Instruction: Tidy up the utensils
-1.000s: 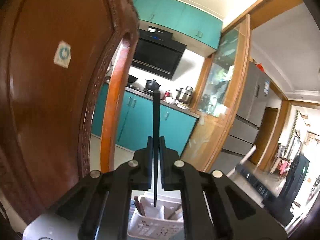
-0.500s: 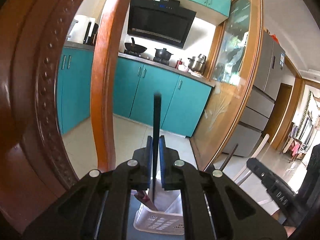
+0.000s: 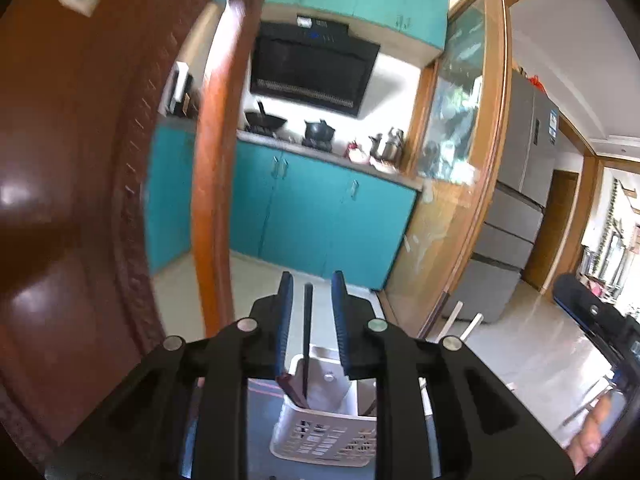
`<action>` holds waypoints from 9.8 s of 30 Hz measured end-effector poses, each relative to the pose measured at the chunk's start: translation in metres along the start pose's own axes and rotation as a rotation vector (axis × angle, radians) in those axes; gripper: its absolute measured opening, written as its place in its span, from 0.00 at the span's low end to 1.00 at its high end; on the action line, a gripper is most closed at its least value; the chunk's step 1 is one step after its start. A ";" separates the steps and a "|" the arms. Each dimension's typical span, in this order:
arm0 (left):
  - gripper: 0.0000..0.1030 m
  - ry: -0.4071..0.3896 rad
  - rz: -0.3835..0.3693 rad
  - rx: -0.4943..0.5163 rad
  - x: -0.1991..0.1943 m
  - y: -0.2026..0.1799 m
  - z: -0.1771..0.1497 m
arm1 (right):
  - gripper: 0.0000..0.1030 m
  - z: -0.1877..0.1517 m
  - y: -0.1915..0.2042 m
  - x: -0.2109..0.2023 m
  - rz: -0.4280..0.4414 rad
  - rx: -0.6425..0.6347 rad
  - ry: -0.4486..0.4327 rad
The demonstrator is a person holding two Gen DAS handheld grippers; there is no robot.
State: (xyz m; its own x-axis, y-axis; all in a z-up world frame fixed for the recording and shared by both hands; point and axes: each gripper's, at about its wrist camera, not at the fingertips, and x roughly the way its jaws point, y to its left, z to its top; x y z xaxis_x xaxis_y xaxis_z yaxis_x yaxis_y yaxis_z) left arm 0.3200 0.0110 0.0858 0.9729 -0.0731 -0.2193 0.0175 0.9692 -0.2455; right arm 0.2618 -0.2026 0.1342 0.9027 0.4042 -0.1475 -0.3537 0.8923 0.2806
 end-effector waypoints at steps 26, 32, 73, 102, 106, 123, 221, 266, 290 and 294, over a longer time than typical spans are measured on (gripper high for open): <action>0.24 0.359 0.114 0.096 0.004 0.073 -0.116 | 0.20 -0.241 0.053 0.134 -0.059 -0.109 0.855; 0.26 0.445 0.081 0.125 0.018 0.067 -0.137 | 0.07 -0.234 0.023 0.121 -0.124 -0.011 0.879; 0.07 0.644 0.011 0.213 0.014 0.038 -0.213 | 0.33 -0.219 -0.051 0.088 -0.328 0.160 0.755; 0.08 0.691 0.106 0.235 0.019 0.042 -0.214 | 0.38 -0.227 -0.044 0.096 -0.348 0.127 0.769; 0.10 0.701 0.111 0.252 0.021 0.040 -0.216 | 0.38 -0.227 -0.044 0.096 -0.348 0.126 0.769; 0.26 0.691 0.149 0.300 0.024 0.035 -0.217 | 0.42 -0.241 -0.009 0.103 -0.360 -0.114 0.789; 0.07 -0.181 -0.016 -0.121 0.019 0.010 0.031 | 0.49 -0.021 -0.029 0.047 0.027 0.015 0.114; 0.96 0.115 0.149 0.271 -0.176 -0.019 -0.117 | 0.97 -0.124 0.013 -0.102 -0.283 0.006 0.130; 0.97 -0.018 0.121 0.252 -0.347 -0.014 -0.098 | 0.97 -0.120 0.132 -0.237 -0.307 -0.168 0.046; 0.97 -0.026 0.117 0.254 -0.348 -0.013 -0.098 | 0.97 -0.119 0.134 -0.241 -0.307 -0.163 0.038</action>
State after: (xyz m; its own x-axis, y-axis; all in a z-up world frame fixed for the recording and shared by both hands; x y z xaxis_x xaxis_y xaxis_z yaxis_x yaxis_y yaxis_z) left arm -0.0416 0.0005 0.0724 0.9772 0.0459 -0.2074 -0.0416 0.9988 0.0253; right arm -0.0323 -0.1569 0.0946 0.9644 0.1166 -0.2376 -0.1045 0.9925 0.0629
